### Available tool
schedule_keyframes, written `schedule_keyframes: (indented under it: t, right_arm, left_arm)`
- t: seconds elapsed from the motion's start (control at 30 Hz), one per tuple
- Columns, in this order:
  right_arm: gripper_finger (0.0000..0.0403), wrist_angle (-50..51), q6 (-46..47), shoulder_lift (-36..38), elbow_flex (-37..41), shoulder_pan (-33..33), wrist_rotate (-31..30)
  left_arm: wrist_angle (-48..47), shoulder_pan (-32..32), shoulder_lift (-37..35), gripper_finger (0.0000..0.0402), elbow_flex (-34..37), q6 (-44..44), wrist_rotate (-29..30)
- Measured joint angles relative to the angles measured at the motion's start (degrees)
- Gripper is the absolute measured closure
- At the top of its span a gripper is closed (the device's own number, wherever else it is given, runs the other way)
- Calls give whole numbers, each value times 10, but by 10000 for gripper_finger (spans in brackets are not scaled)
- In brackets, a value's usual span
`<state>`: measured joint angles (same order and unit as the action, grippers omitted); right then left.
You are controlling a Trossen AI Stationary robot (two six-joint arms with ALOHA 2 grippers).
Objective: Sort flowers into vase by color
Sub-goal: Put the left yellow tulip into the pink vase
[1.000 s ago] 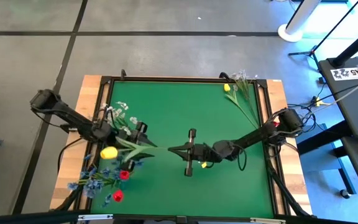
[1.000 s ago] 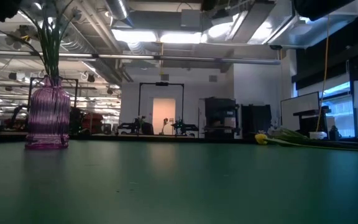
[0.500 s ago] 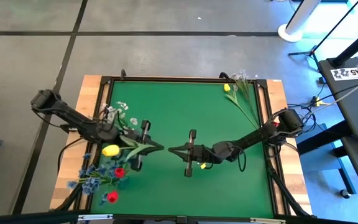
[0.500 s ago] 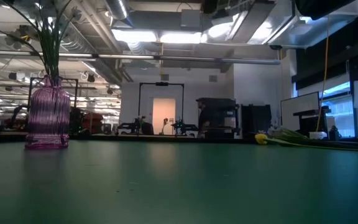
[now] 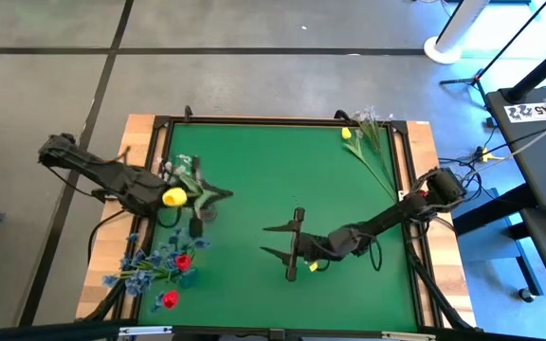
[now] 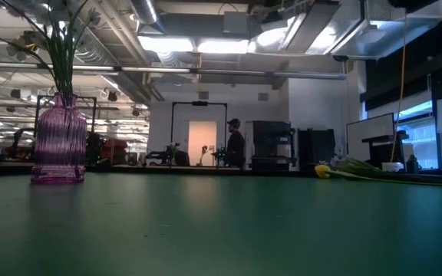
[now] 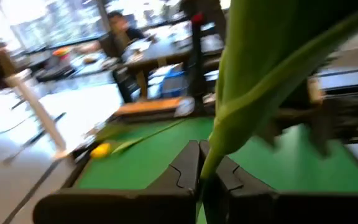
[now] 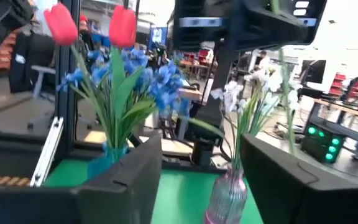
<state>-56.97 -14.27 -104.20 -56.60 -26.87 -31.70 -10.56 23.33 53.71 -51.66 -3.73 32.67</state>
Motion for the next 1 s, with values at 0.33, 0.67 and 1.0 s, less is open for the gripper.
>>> schedule_keyframes:
  t: [0.33, 0.67, 1.0]
  right_arm:
    - [171, 10, -13, 0, 0, -7, -54]
    - [171, 17, -10, 0, 0, -1, -46]
    - [171, 38, -9, 0, 0, -1, -47]
  left_arm:
    - [-99, -3, -118, 400, -76, -13, 57]
    - [-328, -98, -133, 401, -113, 86, 208]
    - [-330, -166, -132, 401, 5, 221, 96]
